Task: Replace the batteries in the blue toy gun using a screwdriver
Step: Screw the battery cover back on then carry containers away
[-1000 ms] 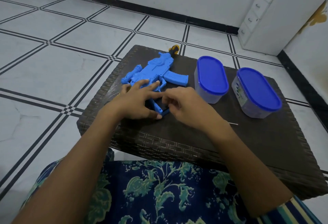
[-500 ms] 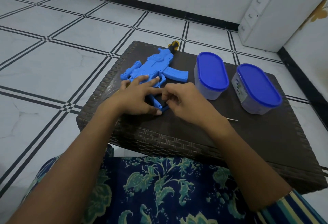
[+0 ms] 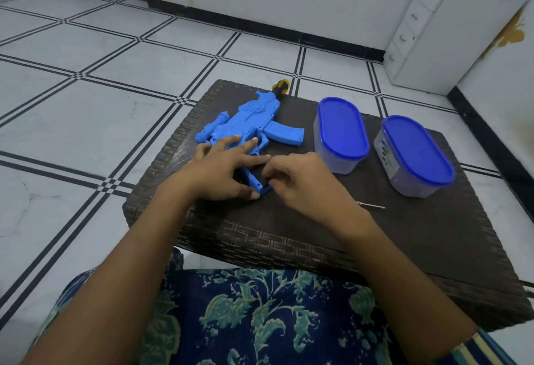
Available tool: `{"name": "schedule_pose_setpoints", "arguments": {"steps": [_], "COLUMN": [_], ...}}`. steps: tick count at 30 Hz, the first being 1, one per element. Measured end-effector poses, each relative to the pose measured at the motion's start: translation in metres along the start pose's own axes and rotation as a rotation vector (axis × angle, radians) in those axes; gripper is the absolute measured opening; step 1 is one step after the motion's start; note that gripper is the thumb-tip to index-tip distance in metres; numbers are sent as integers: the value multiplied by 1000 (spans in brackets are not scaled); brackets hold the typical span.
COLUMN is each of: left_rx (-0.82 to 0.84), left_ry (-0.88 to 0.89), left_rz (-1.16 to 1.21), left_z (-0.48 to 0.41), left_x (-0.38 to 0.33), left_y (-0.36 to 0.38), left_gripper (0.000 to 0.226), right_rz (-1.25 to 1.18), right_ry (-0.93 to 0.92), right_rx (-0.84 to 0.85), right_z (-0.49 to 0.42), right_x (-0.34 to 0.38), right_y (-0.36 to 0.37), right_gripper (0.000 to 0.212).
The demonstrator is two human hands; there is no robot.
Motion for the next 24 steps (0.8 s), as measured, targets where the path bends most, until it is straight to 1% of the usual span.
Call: {"name": "schedule_pose_setpoints", "arguments": {"steps": [4,6,7,8,10,11,12,15,16,17,18,19,21,22,23,24], "left_rx": [-2,-8,-9,-9,-7,-8,-11,-33,-46,-64,-85,-103,-110,-107,-104,-101], "left_ry": [0,2,1,-1,-10,-15,-21,-47,-55,-65,-73,-82,-97,-102,-105,-105], "left_rz": [9,35,52,69,82,82,84,104,104,103,100,96,88,89,93,95], "left_z": [-1,0,1,1,2,2,2,2,1,1,1,0,-1,-1,-1,-2], "left_x": [1,1,1,1,0,-1,-1,-4,-5,-7,-9,-10,-12,-13,-13,-13], "left_y": [0,0,0,0,0,0,-1,-2,-2,-2,-3,-3,-4,-4,-5,-5], "left_gripper": [75,74,74,74,74,73,72,65,63,60,57,56,54,53,52,51], "right_rz": [-229,-218,-147,-29,206,243,221,156,139,91,2,-138,-575,-789,-918,-948], "right_ry": [81,162,249,358,560,611,633,603,583,556,525,492,430,390,344,304], "right_rx": [-99,-126,-86,13,319,430,476,436,413,356,243,74,-291,-407,-474,-510], "right_z": [11,15,18,21,32,37,39,37,36,35,34,32,27,25,21,17], "right_x": [-7,-13,-21,-31,-49,-54,-56,-52,-50,-49,-43,-36,-22,-17,-15,-12], "right_y": [-15,-23,-26,-27,-25,-25,-24,-23,-23,-23,-27,-33,-50,-53,-52,-49], "right_gripper": [22,24,25,28,36,39,40,29,24,21,19,21,30,38,46,52]}}
Point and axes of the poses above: each hand's wrist, its own z-axis away from the middle knuckle, its own y-axis out of the palm, x = y × z, the point moved 4 cm from there along -z, towards the middle knuckle, and after that the axes turned 4 degrees about x, right-handed, at the moved point
